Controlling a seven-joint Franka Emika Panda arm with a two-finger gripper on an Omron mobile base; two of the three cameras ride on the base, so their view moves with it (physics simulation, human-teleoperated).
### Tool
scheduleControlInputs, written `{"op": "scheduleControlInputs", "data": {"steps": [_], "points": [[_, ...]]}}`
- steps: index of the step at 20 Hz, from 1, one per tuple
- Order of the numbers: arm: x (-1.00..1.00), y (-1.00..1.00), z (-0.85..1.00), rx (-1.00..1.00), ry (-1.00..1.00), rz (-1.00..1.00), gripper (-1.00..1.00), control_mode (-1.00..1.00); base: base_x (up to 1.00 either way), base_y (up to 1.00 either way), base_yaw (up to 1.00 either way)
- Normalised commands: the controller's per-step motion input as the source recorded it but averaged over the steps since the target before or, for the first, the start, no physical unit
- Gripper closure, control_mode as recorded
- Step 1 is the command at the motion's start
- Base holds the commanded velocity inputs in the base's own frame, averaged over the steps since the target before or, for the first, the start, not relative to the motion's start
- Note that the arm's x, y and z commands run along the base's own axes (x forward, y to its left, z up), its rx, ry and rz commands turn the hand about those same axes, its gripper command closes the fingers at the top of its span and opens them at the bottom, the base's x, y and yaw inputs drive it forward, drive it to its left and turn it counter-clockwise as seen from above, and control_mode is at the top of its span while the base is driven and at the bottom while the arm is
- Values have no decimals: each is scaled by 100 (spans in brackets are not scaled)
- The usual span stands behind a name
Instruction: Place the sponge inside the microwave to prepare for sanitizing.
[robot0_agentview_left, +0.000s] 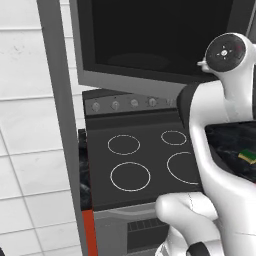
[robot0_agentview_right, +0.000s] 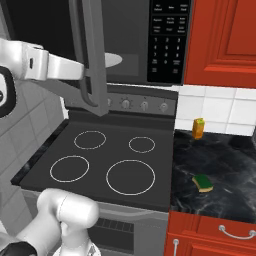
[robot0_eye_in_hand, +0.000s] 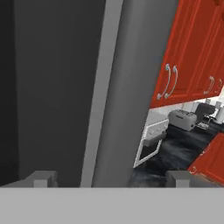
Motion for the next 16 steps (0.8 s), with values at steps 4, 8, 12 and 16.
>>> {"op": "scheduleControlInputs", "data": {"steps": [4,8,12,16], "points": [[-50,-8,15,13,0,0,-100,-100,0,0,0],[-66,-27,9,41,0,0,-100,-100,0,0,0],[-46,-44,11,63,0,2,-100,-100,0,0,0],[0,-37,0,71,0,10,-100,-100,0,0,0]]}}
